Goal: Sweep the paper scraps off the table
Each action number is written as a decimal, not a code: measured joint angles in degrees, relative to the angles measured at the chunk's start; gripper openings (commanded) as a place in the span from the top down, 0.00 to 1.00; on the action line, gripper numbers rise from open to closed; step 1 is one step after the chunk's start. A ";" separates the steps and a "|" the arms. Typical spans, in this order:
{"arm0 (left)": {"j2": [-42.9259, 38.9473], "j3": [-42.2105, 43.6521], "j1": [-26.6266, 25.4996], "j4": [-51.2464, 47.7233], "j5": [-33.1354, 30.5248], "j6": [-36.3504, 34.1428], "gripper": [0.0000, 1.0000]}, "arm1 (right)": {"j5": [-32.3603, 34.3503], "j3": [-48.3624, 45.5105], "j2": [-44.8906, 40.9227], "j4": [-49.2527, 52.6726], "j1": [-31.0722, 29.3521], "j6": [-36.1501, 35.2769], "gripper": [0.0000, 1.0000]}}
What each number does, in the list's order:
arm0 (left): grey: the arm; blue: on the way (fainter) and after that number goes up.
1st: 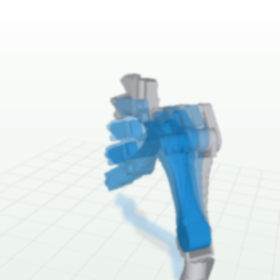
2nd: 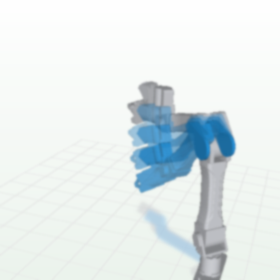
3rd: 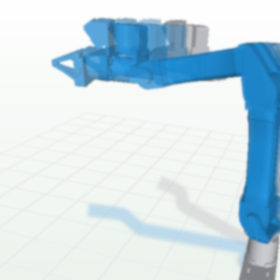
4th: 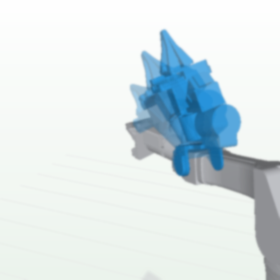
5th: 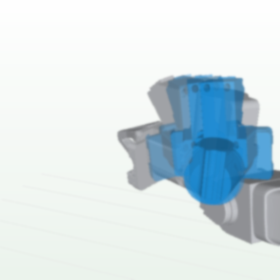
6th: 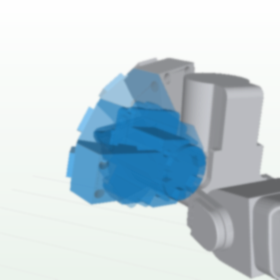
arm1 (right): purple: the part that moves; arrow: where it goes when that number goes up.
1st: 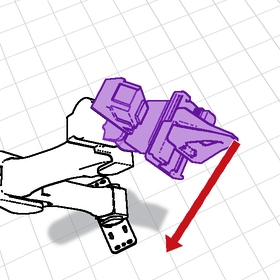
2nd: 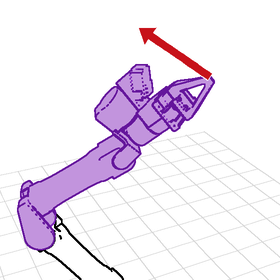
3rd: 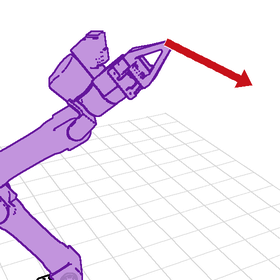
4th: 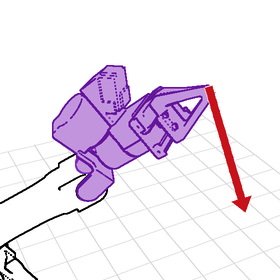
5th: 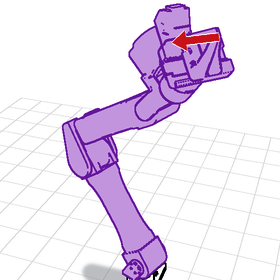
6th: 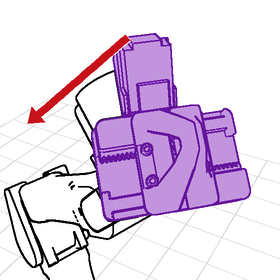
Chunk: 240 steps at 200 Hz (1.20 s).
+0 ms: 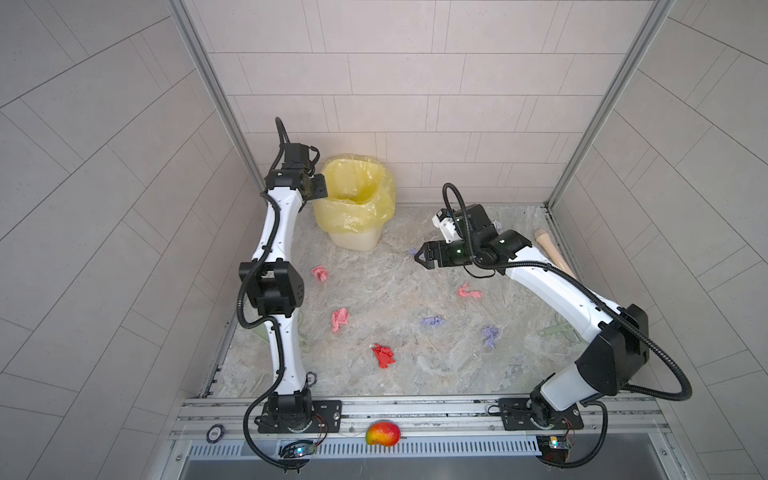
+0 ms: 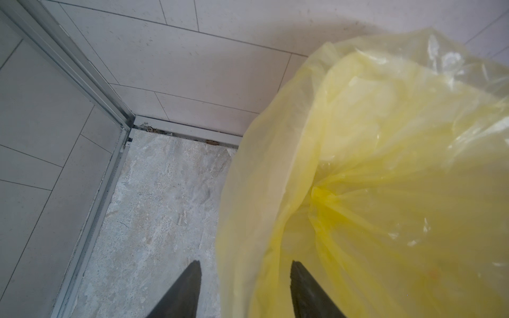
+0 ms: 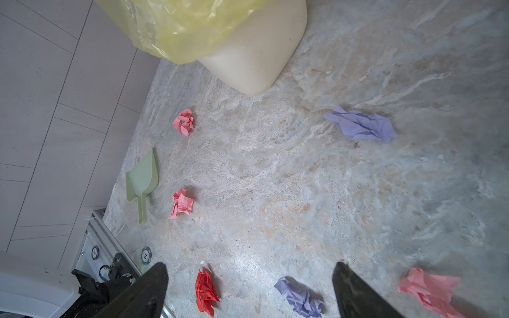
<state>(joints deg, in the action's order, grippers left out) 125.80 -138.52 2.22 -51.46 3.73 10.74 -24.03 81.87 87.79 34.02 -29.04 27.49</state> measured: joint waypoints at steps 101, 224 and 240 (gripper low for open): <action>1.18 -1.62 0.04 -1.14 0.48 2.97 0.84 | 1.90 0.98 -1.79 0.02 0.22 0.39 0.04; 1.18 -2.03 0.07 -1.86 0.09 4.02 1.00 | 2.67 0.98 -1.77 0.17 1.57 0.39 0.03; 1.11 -2.03 0.07 -2.03 -0.11 4.52 1.00 | 2.67 0.98 -1.77 0.26 1.73 0.42 0.03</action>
<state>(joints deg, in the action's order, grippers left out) 126.91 -140.55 2.28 -53.49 3.62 15.27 -21.37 82.85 86.02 34.28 -27.31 27.90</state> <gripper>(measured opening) 0.071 0.974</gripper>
